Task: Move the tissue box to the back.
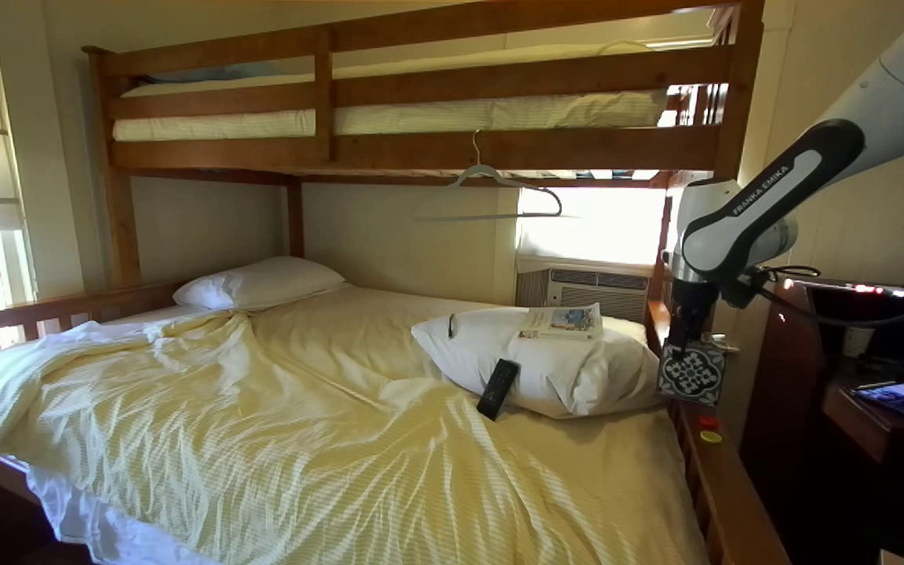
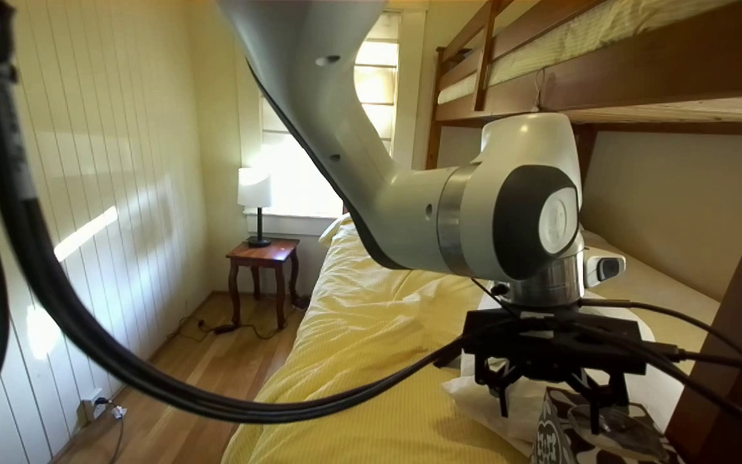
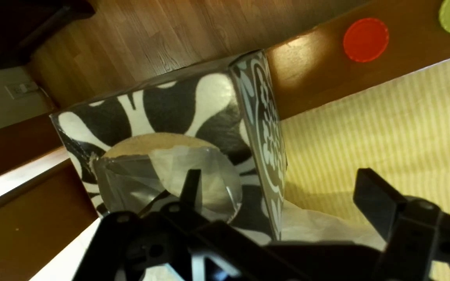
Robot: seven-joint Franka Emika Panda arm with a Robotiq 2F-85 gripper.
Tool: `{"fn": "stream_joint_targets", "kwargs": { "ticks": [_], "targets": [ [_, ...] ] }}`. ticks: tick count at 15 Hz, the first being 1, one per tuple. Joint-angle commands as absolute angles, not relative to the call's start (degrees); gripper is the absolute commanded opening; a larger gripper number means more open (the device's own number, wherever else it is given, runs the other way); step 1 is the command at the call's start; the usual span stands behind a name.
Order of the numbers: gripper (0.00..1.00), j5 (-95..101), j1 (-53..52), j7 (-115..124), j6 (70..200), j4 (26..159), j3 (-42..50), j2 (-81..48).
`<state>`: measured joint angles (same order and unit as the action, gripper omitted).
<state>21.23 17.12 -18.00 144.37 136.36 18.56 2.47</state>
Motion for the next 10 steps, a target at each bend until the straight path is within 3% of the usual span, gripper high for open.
{"fn": "stream_joint_targets", "kwargs": {
  "ticks": [1,2,3,5,10],
  "targets": [
    [0.98,17.14,17.43,-22.42,146.25,136.15,18.79,0.22],
    [0.95,16.15,17.44,-23.18,146.24,135.99,18.76,-0.41],
    [0.75,15.13,17.45,-23.87,146.32,135.9,18.69,-0.97],
    [0.66,13.57,17.51,-25.01,146.41,135.8,18.49,-1.72],
    [0.3,13.34,17.71,-25.1,146.24,135.52,18.44,-1.97]
  ]
}}
